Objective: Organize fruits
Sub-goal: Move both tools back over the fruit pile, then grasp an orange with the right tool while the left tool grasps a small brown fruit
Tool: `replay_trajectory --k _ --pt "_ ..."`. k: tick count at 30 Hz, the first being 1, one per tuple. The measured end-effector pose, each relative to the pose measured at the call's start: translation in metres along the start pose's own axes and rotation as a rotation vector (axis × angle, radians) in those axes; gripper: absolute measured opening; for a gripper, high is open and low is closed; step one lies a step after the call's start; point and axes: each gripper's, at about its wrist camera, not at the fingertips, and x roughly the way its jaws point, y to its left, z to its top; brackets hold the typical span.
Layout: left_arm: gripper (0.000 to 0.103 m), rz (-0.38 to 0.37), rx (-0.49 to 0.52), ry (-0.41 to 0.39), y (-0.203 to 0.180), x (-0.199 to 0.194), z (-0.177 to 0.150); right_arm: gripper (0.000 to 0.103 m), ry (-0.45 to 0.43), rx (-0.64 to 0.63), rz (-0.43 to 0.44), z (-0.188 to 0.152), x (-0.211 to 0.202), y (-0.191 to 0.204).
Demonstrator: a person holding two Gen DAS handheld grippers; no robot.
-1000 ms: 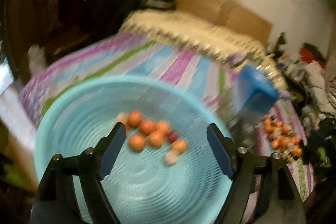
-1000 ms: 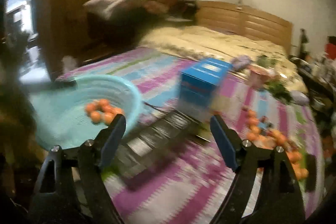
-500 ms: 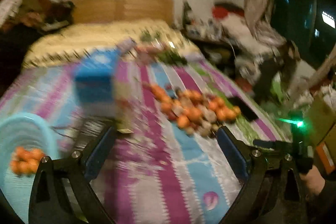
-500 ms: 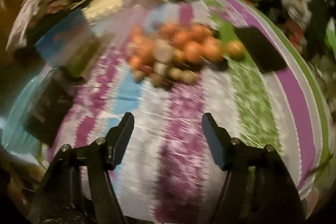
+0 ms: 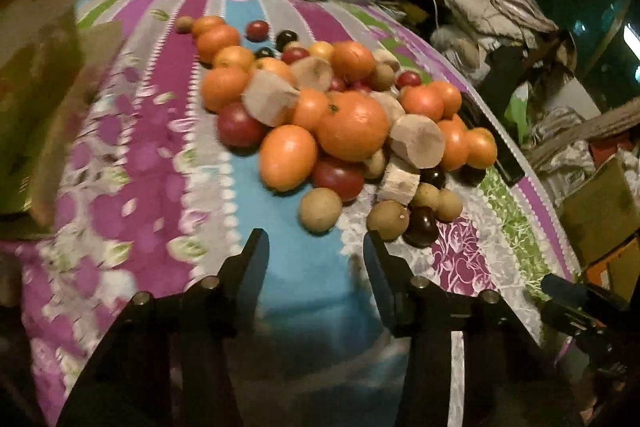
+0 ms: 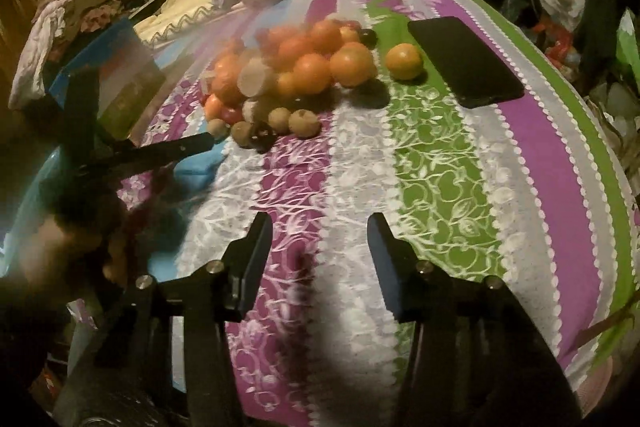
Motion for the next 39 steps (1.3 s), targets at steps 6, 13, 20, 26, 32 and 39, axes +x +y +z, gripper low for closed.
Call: replay_trajectory --k 6,13,20,26,32,39 --pt "0.049 0.013 0.014 -0.020 -0.004 0.014 0.009 0.045 -0.011 0.020 0.000 0.006 0.003 -0.016" --pt "0.025 0.013 0.001 -0.023 0.000 0.016 0.012 0.037 -0.044 -0.040 -0.018 0.039 0.009 -0.034" --pt "0.025 0.004 -0.014 -0.034 0.004 0.016 0.006 0.036 0.018 -0.233 -0.044 0.095 0.043 -0.056" --pt "0.025 -0.007 -0.020 -0.032 0.007 0.018 0.006 0.037 0.075 -0.425 -0.089 0.113 0.073 -0.051" --pt "0.025 -0.019 -0.030 -0.029 0.010 0.020 0.008 0.037 0.122 -0.509 -0.078 0.120 0.094 -0.049" --pt "0.025 -0.031 -0.038 -0.026 0.012 0.021 0.008 0.041 0.141 -0.532 -0.033 0.132 0.104 -0.051"
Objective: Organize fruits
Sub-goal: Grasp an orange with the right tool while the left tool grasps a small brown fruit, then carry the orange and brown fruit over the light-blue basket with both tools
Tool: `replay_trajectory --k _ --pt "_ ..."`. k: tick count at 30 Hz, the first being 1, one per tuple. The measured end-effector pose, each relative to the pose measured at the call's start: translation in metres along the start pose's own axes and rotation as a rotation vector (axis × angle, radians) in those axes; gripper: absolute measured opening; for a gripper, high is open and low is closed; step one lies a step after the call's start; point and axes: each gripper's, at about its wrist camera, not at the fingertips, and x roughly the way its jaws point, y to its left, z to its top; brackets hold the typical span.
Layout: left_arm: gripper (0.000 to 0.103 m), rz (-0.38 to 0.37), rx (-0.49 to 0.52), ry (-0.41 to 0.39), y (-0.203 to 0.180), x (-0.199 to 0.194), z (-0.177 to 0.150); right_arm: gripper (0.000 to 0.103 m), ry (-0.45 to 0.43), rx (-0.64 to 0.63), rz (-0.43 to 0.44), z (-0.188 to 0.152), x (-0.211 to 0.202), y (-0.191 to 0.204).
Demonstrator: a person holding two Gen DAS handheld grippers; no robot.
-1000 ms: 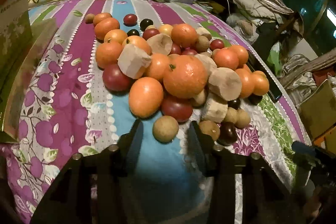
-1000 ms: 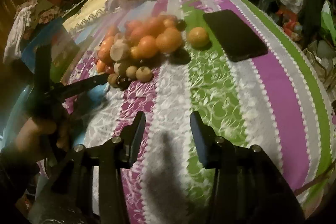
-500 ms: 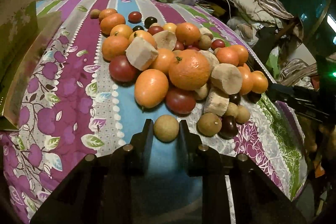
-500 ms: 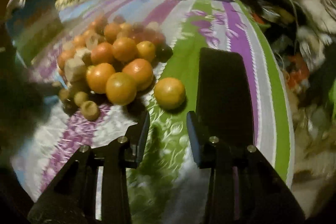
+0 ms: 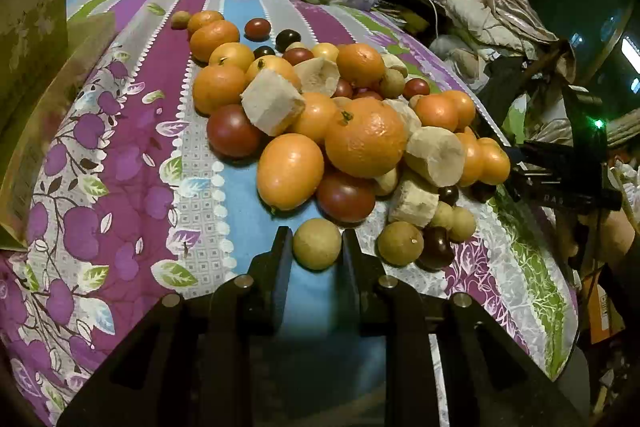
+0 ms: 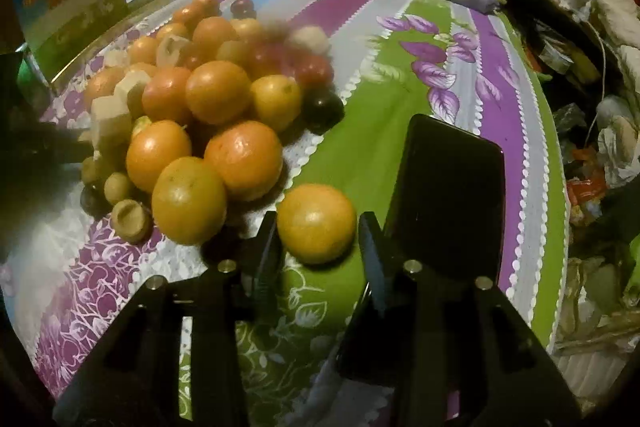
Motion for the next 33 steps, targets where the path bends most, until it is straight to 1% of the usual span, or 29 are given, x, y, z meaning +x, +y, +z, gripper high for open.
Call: replay_trajectory --k 4,5,8,13,16,19,24,25,30,33 --pt "0.025 0.004 0.003 0.001 0.000 0.000 0.000 0.041 -0.003 0.002 0.004 0.000 0.001 0.001" --pt "0.025 0.007 0.005 0.002 0.000 0.001 0.001 0.037 -0.008 0.013 0.000 -0.001 0.001 0.002" --pt "0.025 0.026 0.020 0.000 -0.004 0.000 0.001 0.037 -0.031 0.062 -0.028 -0.002 -0.003 0.004" --pt "0.025 0.077 0.045 -0.014 -0.014 -0.006 0.001 0.037 -0.110 0.206 -0.101 -0.010 -0.036 0.008" --pt "0.025 0.082 0.007 -0.047 -0.013 -0.020 0.006 0.037 -0.158 0.288 -0.127 -0.013 -0.061 0.016" --pt "0.025 0.111 -0.009 -0.087 -0.016 -0.046 0.015 0.037 -0.206 0.337 -0.129 -0.010 -0.084 0.033" --pt "0.025 0.179 -0.005 -0.141 -0.020 -0.102 0.032 0.037 -0.240 0.378 -0.091 0.007 -0.107 0.064" --pt "0.025 0.202 -0.003 -0.150 -0.019 -0.113 0.035 0.037 -0.243 0.383 -0.085 0.012 -0.109 0.070" --pt "0.025 0.262 -0.039 -0.190 -0.007 -0.169 0.043 0.037 -0.265 0.356 -0.069 0.034 -0.122 0.107" --pt "0.025 0.298 -0.066 -0.213 0.005 -0.199 0.042 0.037 -0.282 0.326 -0.052 0.050 -0.132 0.132"
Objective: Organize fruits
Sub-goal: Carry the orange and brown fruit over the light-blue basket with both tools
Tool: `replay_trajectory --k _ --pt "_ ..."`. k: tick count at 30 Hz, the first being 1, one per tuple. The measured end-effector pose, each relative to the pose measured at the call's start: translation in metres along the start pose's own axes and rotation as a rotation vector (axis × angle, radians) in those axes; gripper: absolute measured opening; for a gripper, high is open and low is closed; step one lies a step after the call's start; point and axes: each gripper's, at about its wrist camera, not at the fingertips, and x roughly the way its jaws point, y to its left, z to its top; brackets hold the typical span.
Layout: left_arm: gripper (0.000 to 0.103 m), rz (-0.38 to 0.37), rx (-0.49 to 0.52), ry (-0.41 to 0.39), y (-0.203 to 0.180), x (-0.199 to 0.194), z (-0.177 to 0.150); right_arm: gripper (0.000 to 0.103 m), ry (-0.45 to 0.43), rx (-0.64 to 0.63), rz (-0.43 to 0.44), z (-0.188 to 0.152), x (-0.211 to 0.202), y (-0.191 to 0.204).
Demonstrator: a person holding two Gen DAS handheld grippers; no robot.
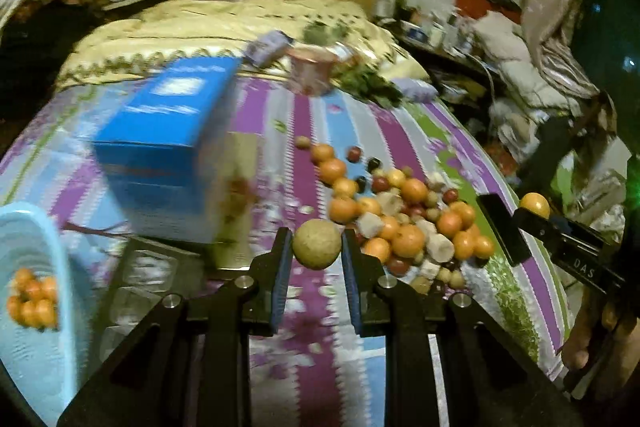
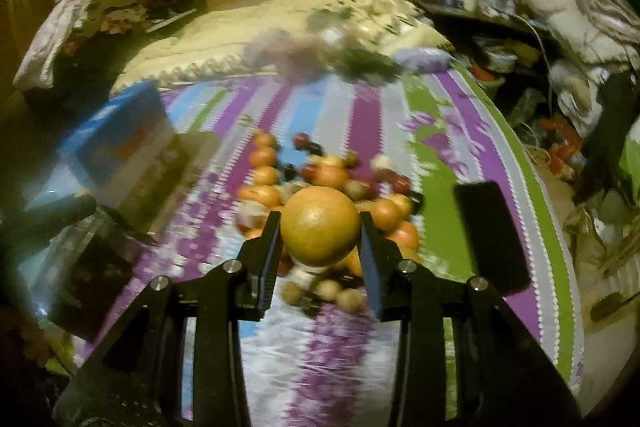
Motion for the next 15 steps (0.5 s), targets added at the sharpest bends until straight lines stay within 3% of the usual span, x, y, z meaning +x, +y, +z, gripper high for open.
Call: replay_trajectory --k 15 --pt "0.025 0.146 -0.158 -0.098 0.122 -0.103 0.014 0.037 -0.038 -0.172 0.211 0.038 -0.018 0.156"
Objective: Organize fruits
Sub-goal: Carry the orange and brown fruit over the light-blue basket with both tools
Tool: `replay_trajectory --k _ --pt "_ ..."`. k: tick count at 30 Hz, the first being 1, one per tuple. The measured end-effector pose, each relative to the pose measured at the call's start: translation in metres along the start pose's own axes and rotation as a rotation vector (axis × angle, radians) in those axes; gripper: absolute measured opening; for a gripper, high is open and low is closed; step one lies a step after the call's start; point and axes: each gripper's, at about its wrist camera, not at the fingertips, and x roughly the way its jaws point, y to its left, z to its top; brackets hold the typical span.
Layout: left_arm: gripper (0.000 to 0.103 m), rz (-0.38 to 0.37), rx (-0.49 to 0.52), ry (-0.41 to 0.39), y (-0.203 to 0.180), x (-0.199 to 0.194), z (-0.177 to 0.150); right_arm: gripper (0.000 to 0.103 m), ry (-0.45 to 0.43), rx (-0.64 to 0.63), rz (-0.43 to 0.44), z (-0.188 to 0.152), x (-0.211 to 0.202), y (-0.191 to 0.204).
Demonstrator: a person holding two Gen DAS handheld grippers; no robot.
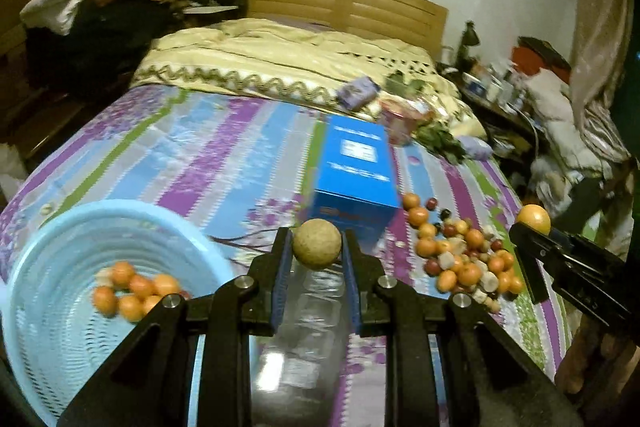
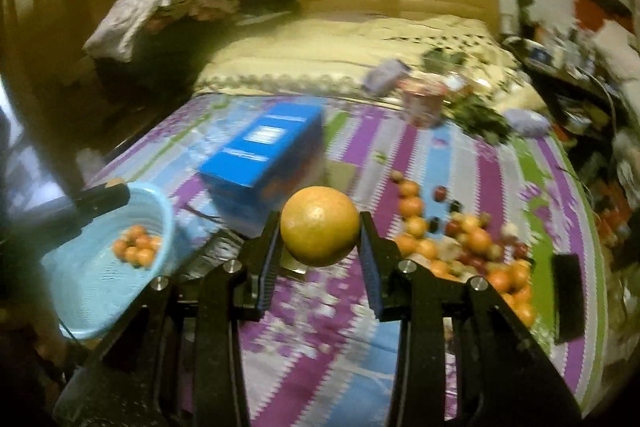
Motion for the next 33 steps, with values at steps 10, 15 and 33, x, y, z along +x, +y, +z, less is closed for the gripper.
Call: replay_trajectory --k 10,15,33 --pt "0.025 0.083 -0.089 0.014 0.086 -0.025 0.005 0.037 0.053 -0.092 0.135 0.021 0.028 0.091" --pt "0.025 0.125 -0.134 0.023 0.127 -0.034 0.003 0.037 0.101 -0.139 0.198 0.026 0.044 0.134" --pt "0.025 0.202 -0.260 0.143 0.238 -0.028 -0.025 0.037 0.353 -0.250 0.307 0.017 0.104 0.223"
